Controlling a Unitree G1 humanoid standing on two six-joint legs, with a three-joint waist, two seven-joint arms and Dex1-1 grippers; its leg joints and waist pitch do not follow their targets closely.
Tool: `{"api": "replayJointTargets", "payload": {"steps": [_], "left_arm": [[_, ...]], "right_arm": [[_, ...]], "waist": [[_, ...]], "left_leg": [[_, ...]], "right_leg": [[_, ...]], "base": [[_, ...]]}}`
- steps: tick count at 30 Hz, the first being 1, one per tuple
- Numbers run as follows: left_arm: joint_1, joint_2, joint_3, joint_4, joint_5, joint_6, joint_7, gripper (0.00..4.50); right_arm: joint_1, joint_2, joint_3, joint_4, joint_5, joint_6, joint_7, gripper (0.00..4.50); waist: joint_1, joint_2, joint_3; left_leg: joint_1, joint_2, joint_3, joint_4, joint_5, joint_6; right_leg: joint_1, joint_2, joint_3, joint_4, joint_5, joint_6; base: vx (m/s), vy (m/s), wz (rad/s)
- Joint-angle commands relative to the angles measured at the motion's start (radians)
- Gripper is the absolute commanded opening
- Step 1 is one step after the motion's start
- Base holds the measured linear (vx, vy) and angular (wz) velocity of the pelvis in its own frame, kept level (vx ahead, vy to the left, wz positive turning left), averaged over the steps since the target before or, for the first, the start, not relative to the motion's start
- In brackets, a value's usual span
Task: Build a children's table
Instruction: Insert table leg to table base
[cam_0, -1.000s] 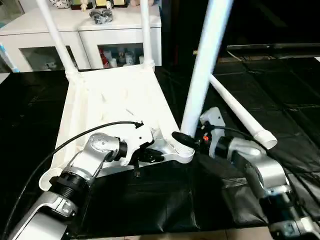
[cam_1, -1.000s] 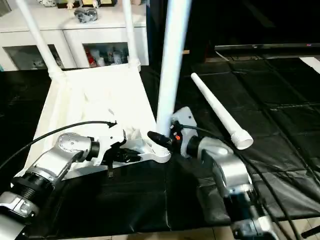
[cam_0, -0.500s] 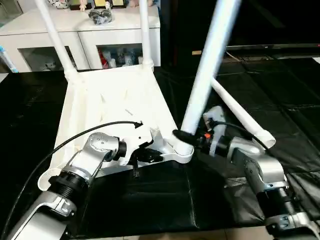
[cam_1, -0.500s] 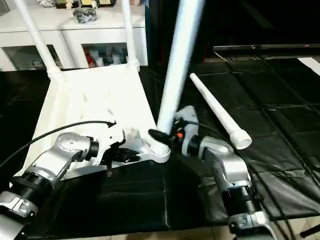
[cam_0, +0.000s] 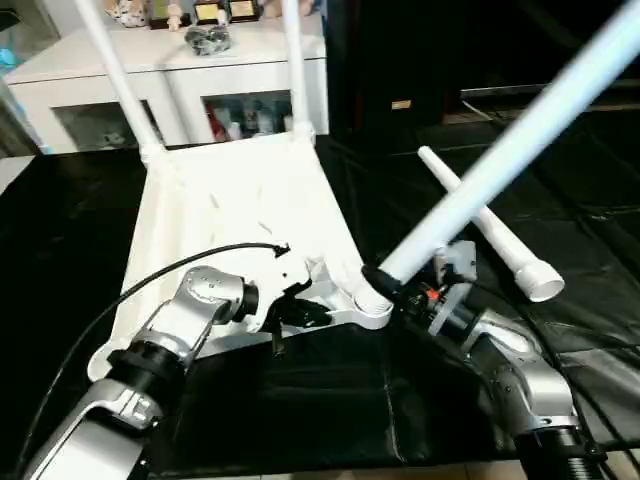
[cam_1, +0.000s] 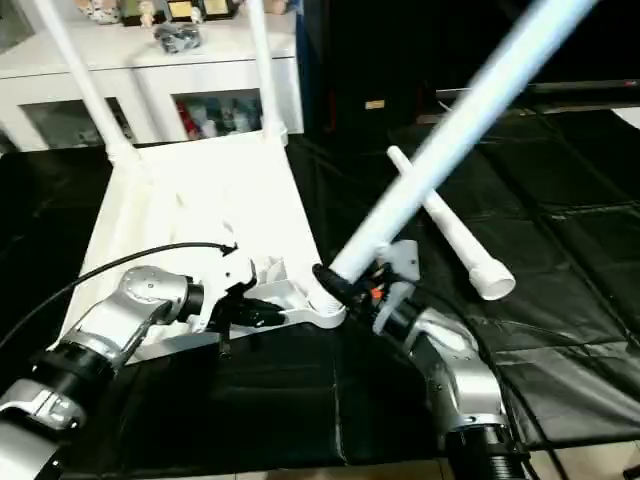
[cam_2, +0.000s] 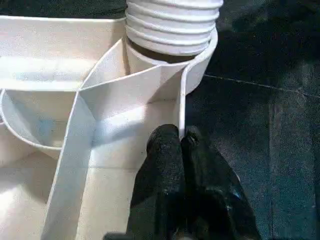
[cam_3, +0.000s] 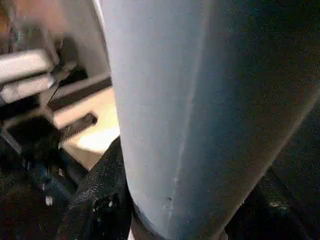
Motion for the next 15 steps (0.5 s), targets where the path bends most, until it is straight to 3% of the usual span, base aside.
{"api": "replayJointTargets", "payload": {"steps": [1, 2, 4, 5, 7, 9, 10, 12, 13, 15], "left_arm": [[-0.021, 0.024, 0.038, 0.024, 0.032, 0.011, 0.061, 0.00], [-0.018, 0.025, 0.038, 0.023, 0.032, 0.010, 0.062, 0.00], [-0.016, 0.026, 0.038, 0.022, 0.033, 0.009, 0.062, 0.00], [-0.012, 0.028, 0.038, 0.020, 0.033, 0.009, 0.063, 0.00], [-0.003, 0.037, 0.035, 0.011, 0.039, 0.007, 0.061, 0.00], [-0.002, 0.044, 0.029, 0.010, 0.049, 0.001, 0.059, 0.00], [-0.002, 0.050, 0.025, 0.013, 0.053, -0.007, 0.053, 0.00], [-0.003, 0.058, 0.018, 0.013, 0.056, -0.019, 0.034, 0.00], [-0.003, 0.058, 0.018, 0.013, 0.056, -0.019, 0.034, 0.00], [-0.003, 0.066, 0.007, 0.008, 0.061, -0.031, 0.013, 0.00]], "right_arm": [[0.058, -0.024, 0.060, 0.050, -0.076, 0.026, 0.016, 1.93], [0.058, -0.031, 0.070, 0.053, -0.089, 0.014, 0.022, 1.93], [0.054, -0.037, 0.081, 0.058, -0.102, 0.003, 0.028, 1.93], [0.046, -0.045, 0.095, 0.065, -0.119, -0.007, 0.034, 1.93], [0.006, -0.065, 0.139, 0.091, -0.160, -0.021, 0.059, 1.93], [-0.028, -0.074, 0.164, 0.109, -0.176, -0.027, 0.080, 1.93], [-0.060, -0.075, 0.180, 0.129, -0.180, -0.026, 0.107, 1.93], [-0.104, -0.075, 0.199, 0.162, -0.182, -0.021, 0.152, 1.93], [-0.104, -0.075, 0.199, 0.162, -0.182, -0.021, 0.152, 1.93], [-0.125, -0.077, 0.209, 0.175, -0.177, -0.018, 0.190, 1.93]], "waist": [[0.001, -0.009, -0.040], [0.001, -0.017, -0.040], [0.001, -0.012, -0.040], [0.002, -0.019, -0.042], [0.001, -0.021, -0.041], [-0.001, -0.027, -0.039], [-0.005, -0.036, -0.037], [-0.006, -0.032, -0.037], [-0.011, -0.039, -0.036], [-0.009, -0.039, -0.038]], "left_leg": [[0.006, 0.024, -0.019, -0.081, -0.425, 0.012], [0.006, 0.024, -0.019, -0.081, -0.424, 0.014], [0.007, 0.025, -0.020, -0.082, -0.431, 0.015], [0.006, 0.026, -0.020, -0.083, -0.426, 0.017], [0.005, 0.027, -0.021, -0.084, -0.432, 0.016], [0.008, 0.027, -0.020, -0.084, -0.443, 0.016], [0.007, 0.026, -0.019, -0.083, -0.457, 0.016], [0.011, 0.025, -0.023, -0.081, -0.474, 0.011], [0.003, 0.024, -0.026, -0.083, -0.474, 0.011], [0.011, 0.026, -0.025, -0.083, -0.479, 0.011]], "right_leg": [[0.030, -0.054, 0.031, -0.111, -0.611, -0.103], [0.028, -0.054, 0.030, -0.114, -0.620, -0.096], [0.026, -0.054, 0.031, -0.114, -0.618, -0.096], [0.027, -0.054, 0.031, -0.111, -0.604, -0.099], [0.026, -0.054, 0.031, -0.110, -0.600, -0.104], [0.024, -0.054, 0.031, -0.112, -0.617, -0.101], [0.023, -0.055, 0.030, -0.117, -0.645, -0.092], [0.019, -0.057, 0.027, -0.120, -0.679, -0.080], [0.025, -0.057, 0.025, -0.119, -0.685, -0.073], [0.021, -0.058, 0.024, -0.123, -0.690, -0.067]], "base": [[0.000, 0.000, 0.00], [0.000, 0.000, 0.00], [0.000, 0.000, 0.00], [0.000, 0.000, 0.00], [0.000, 0.000, 0.00], [0.000, 0.000, 0.00], [0.000, 0.000, 0.00], [0.000, 0.000, 0.00], [0.000, 0.000, 0.00], [0.000, 0.000, 0.00]]}}
